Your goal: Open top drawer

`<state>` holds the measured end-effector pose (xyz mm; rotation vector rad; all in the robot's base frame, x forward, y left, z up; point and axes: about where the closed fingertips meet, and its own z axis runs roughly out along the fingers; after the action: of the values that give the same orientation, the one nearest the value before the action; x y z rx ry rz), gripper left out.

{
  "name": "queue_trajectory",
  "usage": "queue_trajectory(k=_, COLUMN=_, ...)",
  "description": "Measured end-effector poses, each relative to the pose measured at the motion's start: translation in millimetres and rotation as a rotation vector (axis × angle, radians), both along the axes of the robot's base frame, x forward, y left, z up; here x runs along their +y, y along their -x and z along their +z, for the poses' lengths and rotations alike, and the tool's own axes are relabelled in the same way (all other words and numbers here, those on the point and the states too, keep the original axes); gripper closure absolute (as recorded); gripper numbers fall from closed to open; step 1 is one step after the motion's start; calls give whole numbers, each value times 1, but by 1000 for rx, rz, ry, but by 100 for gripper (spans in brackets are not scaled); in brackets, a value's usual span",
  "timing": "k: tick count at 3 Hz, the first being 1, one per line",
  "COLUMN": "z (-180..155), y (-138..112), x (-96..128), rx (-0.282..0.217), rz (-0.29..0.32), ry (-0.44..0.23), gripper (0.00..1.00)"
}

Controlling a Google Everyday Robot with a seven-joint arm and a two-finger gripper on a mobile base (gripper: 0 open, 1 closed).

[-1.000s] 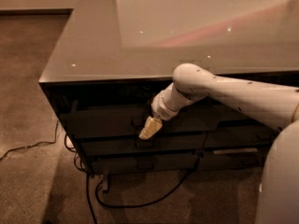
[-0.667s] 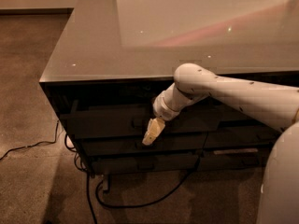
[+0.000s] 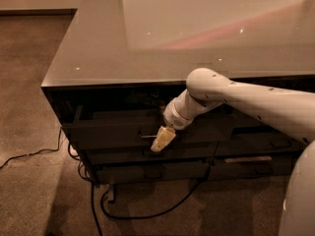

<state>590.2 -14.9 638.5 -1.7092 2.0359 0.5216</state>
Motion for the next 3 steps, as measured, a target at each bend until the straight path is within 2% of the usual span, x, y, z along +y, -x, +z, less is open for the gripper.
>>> queue_trajectory(k=2, z=6, y=6, x=-2, rx=8, rz=1, ry=3, gripper=65)
queue_trajectory(k=3, z=5, y=36, x=-14, rx=60, rz=-13, ry=6, gripper=88)
